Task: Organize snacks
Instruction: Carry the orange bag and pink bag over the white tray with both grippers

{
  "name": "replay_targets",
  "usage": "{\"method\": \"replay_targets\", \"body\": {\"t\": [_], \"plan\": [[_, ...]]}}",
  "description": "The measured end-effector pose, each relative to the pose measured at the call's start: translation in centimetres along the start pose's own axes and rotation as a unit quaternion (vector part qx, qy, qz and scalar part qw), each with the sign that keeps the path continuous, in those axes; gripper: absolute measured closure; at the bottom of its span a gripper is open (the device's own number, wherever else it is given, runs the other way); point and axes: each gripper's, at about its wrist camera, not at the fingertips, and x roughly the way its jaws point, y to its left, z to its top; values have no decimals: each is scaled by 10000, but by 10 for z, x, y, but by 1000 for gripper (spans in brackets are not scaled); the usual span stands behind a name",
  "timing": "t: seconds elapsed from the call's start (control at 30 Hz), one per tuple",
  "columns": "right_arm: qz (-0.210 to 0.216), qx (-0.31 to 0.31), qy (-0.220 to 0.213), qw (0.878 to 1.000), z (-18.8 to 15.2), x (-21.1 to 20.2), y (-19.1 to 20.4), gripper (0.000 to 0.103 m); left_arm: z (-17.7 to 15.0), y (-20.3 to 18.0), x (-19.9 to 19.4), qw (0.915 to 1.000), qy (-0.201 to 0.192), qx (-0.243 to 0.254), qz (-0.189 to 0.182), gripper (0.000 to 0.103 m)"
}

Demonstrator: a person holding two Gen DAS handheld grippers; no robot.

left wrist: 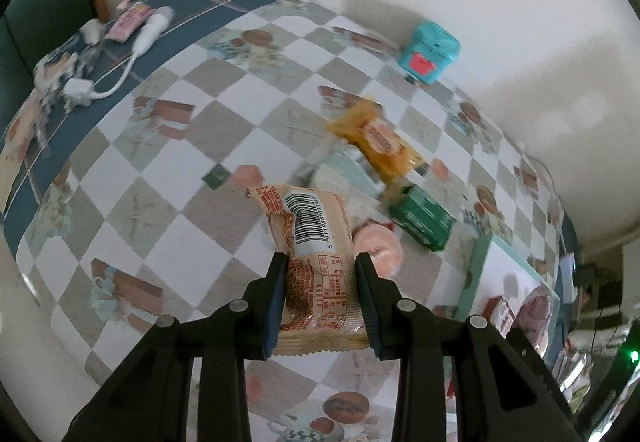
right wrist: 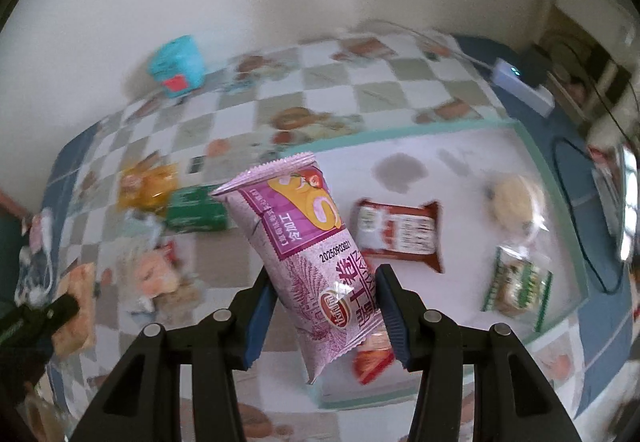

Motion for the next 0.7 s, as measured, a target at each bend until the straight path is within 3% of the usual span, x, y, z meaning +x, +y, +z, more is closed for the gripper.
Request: {"method": "replay_targets", "body": {"t": [0.4, 0.7], "plan": [[-337, 1212, 344, 9915, 14, 10, -88, 50, -30, -95, -4, 9913, 56, 1263, -374, 67], [-319, 1744, 305, 9837, 18, 0, -130, 50, -70, -170, -4, 9709, 114, 2313, -617, 67]]}}
